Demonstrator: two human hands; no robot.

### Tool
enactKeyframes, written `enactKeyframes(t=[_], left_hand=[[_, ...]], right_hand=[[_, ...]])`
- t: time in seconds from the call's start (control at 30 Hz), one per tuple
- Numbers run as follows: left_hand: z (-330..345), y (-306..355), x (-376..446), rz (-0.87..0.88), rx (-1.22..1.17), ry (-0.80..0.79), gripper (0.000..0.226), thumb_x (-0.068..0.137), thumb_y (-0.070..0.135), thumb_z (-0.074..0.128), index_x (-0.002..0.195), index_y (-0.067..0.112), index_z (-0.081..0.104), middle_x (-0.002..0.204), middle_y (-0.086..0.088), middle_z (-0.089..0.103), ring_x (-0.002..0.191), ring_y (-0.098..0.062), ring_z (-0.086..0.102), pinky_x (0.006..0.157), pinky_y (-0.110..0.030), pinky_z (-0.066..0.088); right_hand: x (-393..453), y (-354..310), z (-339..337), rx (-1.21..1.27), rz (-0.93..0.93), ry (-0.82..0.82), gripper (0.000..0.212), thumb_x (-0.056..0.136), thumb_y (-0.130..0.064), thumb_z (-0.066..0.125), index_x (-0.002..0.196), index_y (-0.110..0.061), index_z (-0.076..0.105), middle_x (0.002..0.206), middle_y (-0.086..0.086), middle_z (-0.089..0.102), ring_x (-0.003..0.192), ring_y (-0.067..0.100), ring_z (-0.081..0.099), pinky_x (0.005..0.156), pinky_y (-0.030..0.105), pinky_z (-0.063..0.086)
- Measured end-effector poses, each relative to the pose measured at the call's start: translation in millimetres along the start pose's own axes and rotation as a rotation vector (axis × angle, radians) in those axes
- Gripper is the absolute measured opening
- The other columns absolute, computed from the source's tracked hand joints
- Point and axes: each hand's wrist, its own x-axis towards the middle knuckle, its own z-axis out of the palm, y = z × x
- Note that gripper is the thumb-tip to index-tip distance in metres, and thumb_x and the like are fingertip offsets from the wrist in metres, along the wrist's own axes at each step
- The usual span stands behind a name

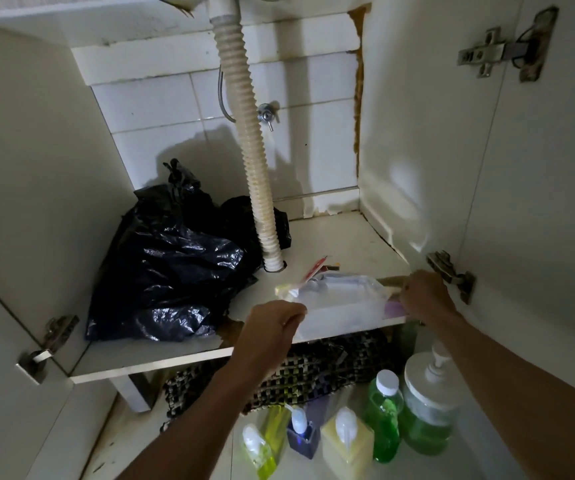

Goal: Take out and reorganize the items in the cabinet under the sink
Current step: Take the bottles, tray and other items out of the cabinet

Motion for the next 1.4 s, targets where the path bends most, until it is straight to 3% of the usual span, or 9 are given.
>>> enactKeyframes(t=[0.23, 0.43, 0.6, 0.7, 0.83, 0.97, 1.1, 1.27, 1.4], left_hand=[[-23, 5, -22, 0.123, -0.005, -0.136, 0.028, 0.086, 0.034, 0.054, 0.095, 0.017, 0.075, 0.094, 0.003, 0.076, 0.084, -0.013, 0.07, 0.076, -0.025, 0.053], [-45, 35, -34, 0.179, -0.163, -0.398, 0.027, 0.082, 0.038, 0.056, 0.09, 0.019, 0.075, 0.074, 0.014, 0.071, 0.067, 0.008, 0.064, 0.063, -0.004, 0.044], [-58, 55, -34, 0.149, -0.248, -0.689, 0.011, 0.082, 0.014, 0.068, 0.091, 0.009, 0.074, 0.073, 0.004, 0.073, 0.068, -0.01, 0.07, 0.066, -0.019, 0.056], [-52, 60, -40, 0.103, -0.291, -0.86, 0.012, 0.085, 0.013, 0.067, 0.089, 0.003, 0.073, 0.075, -0.011, 0.074, 0.066, -0.025, 0.07, 0.066, -0.032, 0.058], [-14, 67, -71, 0.177, -0.194, -1.065, 0.012, 0.091, 0.013, 0.06, 0.093, 0.008, 0.071, 0.079, -0.006, 0.074, 0.061, -0.01, 0.067, 0.069, -0.03, 0.058], [34, 72, -118, 0.409, 0.015, -1.061, 0.016, 0.091, 0.015, 0.052, 0.093, 0.008, 0.067, 0.085, -0.007, 0.071, 0.069, -0.014, 0.06, 0.068, -0.027, 0.047], [68, 58, -168, 0.471, 0.272, -1.07, 0.021, 0.095, 0.016, 0.04, 0.105, 0.008, 0.056, 0.093, -0.021, 0.061, 0.084, -0.038, 0.059, 0.068, -0.038, 0.048], [79, 34, -196, 0.504, 0.402, -1.174, 0.025, 0.098, 0.015, 0.036, 0.117, 0.003, 0.048, 0.103, -0.027, 0.056, 0.088, -0.043, 0.058, 0.065, -0.037, 0.035], [76, 19, -198, 0.44, 0.422, -1.268, 0.029, 0.096, 0.015, 0.041, 0.123, 0.007, 0.049, 0.114, -0.026, 0.055, 0.099, -0.043, 0.057, 0.077, -0.039, 0.044]], right_hand=[[-21, -32, -64, 0.068, -0.061, -0.04, 0.044, 0.075, -0.039, 0.077, 0.078, 0.004, 0.067, 0.066, 0.013, 0.062, 0.061, 0.023, 0.056, 0.059, 0.024, 0.042], [-53, -32, -103, -0.105, -0.121, -0.037, 0.019, 0.082, -0.011, 0.062, 0.089, 0.006, 0.066, 0.075, 0.014, 0.061, 0.053, 0.019, 0.05, 0.036, 0.023, 0.035], [-86, -11, -112, -0.323, -0.2, -0.077, 0.032, 0.085, -0.016, 0.06, 0.064, -0.011, 0.037, 0.074, 0.009, 0.05, 0.058, 0.016, 0.042, 0.044, 0.019, 0.027], [-103, -3, -117, -0.395, -0.173, -0.165, 0.029, 0.082, -0.017, 0.061, 0.064, -0.007, 0.04, 0.063, 0.004, 0.046, 0.051, 0.012, 0.042, 0.043, 0.022, 0.029], [-131, -10, -106, -0.585, -0.138, -0.486, 0.031, 0.078, -0.012, 0.057, 0.049, -0.009, 0.047, 0.053, 0.004, 0.046, 0.043, 0.012, 0.037, 0.042, 0.02, 0.03], [-152, -2, -75, -0.617, -0.105, -0.648, 0.014, 0.077, -0.014, 0.063, 0.076, -0.002, 0.058, 0.058, 0.004, 0.053, 0.045, 0.011, 0.045, 0.042, 0.018, 0.036], [-169, 26, -29, -0.606, -0.013, -0.75, 0.017, 0.078, -0.015, 0.068, 0.066, -0.01, 0.057, 0.055, 0.0, 0.059, 0.043, 0.008, 0.053, 0.044, 0.018, 0.042], [-182, 79, 13, -0.373, 0.152, -0.622, 0.016, 0.085, -0.024, 0.061, 0.076, -0.015, 0.051, 0.069, 0.001, 0.058, 0.046, 0.01, 0.055, 0.041, 0.018, 0.041], [-200, 105, 34, -0.27, 0.236, -0.469, 0.017, 0.091, -0.017, 0.052, 0.101, -0.004, 0.056, 0.088, 0.009, 0.059, 0.072, 0.021, 0.055, 0.061, 0.027, 0.044]])
